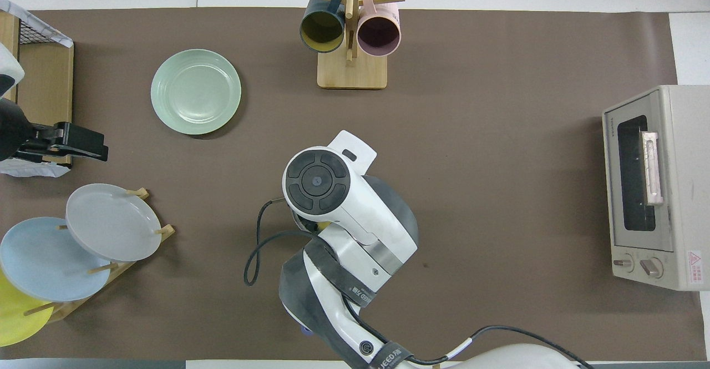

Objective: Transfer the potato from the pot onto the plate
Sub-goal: 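Grasp the glass lid knob on the saucepan with the right gripper, then lift the glass lid off and carry it beside the toaster oven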

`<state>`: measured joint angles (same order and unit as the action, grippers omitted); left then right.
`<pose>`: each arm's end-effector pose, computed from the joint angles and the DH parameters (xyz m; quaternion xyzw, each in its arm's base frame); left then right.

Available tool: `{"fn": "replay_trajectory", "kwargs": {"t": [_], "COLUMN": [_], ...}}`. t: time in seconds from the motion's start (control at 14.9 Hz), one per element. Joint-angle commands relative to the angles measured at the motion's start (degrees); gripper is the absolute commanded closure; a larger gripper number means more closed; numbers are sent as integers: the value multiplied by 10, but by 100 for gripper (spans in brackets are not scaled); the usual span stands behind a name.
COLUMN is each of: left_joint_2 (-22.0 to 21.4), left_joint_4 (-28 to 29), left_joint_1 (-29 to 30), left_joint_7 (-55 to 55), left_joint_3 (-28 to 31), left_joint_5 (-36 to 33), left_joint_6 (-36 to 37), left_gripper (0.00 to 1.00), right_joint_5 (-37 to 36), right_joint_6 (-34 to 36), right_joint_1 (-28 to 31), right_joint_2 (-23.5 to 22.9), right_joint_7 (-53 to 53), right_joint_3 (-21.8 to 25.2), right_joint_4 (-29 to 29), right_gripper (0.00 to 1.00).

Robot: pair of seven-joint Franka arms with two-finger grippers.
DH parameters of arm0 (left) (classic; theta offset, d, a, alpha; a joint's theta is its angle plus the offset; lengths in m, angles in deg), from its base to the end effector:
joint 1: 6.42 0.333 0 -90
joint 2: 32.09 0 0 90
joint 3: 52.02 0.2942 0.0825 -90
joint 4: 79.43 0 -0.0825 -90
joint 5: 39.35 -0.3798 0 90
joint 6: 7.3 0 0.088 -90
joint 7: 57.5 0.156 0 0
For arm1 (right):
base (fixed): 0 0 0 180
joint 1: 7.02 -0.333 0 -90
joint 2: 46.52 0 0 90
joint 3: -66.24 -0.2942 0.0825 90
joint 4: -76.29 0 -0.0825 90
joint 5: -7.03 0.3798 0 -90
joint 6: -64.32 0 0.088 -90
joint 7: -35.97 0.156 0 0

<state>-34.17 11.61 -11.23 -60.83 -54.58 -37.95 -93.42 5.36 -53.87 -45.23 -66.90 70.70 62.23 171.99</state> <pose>0.5252 -0.0723 0.5592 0.9990 -0.0357 -0.0258 0.0090 0.4858 0.4332 0.3350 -0.9974 -0.0695 -0.0153 0.0111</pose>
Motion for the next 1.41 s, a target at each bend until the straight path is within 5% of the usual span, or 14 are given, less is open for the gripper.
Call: {"fn": "replay_trajectory", "kwargs": {"t": [0.0,0.33,0.8,1.34], "left_joint_2": [-12,-12,-13,-21], "left_joint_4": [12,12,12,12], "left_joint_1": [1,1,1,-6], "left_joint_7": [-2,-2,-3,-4], "left_joint_3": [0,0,-1,-3], "left_joint_5": [-10,-10,-10,-10], "left_joint_6": [3,3,-2,4], "left_gripper": [0,0,0,0], "right_joint_5": [-10,-10,-9,-6], "right_joint_6": [-22,-20,90,92], "right_joint_1": [0,0,63,253], "right_joint_2": [20,19,17,38], "right_joint_7": [0,-10,-91,-352], "right_joint_3": [-1,-1,1,1], "right_joint_4": [26,22,-83,-15], "right_gripper": [22,57,58,57]}}
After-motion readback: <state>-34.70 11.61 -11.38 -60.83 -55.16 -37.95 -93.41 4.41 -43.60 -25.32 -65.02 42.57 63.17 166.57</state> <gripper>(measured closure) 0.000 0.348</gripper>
